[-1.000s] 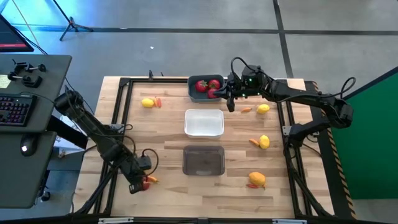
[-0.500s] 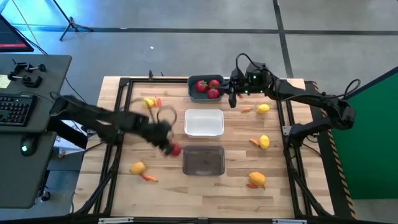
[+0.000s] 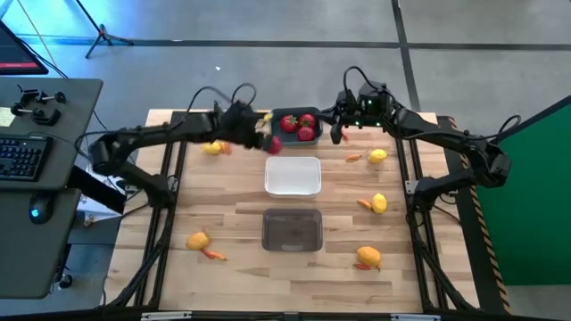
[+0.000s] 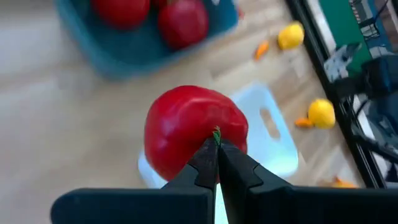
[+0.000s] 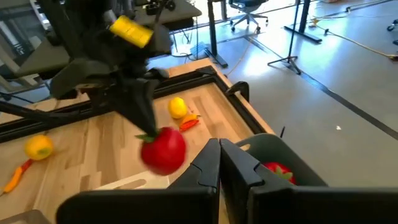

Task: Sort produce into baskets
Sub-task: Put the red tomato into the blue bin, then put the orange chili pepper into the white bin

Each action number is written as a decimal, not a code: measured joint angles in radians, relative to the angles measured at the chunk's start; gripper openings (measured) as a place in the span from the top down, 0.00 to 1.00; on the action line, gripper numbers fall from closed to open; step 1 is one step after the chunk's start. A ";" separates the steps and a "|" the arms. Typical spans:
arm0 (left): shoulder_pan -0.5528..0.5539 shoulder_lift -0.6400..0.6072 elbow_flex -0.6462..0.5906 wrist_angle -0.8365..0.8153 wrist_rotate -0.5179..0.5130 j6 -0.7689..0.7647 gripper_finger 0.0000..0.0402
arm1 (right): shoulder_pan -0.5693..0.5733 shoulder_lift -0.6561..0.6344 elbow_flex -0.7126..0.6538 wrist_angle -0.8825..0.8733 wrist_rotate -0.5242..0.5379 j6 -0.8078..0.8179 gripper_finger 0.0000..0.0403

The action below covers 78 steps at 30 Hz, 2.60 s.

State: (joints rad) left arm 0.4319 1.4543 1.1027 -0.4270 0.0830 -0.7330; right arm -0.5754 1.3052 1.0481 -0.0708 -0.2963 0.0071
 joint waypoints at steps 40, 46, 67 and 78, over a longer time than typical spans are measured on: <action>0.181 0.527 0.465 -0.188 0.117 0.406 0.71 | -0.086 0.000 0.000 0.000 -0.002 -0.034 1.00; 0.181 0.532 0.464 -0.184 0.114 0.456 0.83 | -0.086 0.000 0.000 0.000 -0.002 -0.042 1.00; 0.137 0.029 -0.167 0.519 0.090 0.518 1.00 | 0.002 -0.006 0.000 -0.364 0.198 0.138 1.00; 0.189 -0.214 -0.456 0.733 0.277 0.415 1.00 | 0.061 -0.007 0.000 -0.779 0.268 0.263 0.93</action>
State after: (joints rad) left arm 0.6211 1.2405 0.6463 0.3062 0.3597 -0.3178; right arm -0.5144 1.2984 1.0481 -0.8501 -0.0285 0.2700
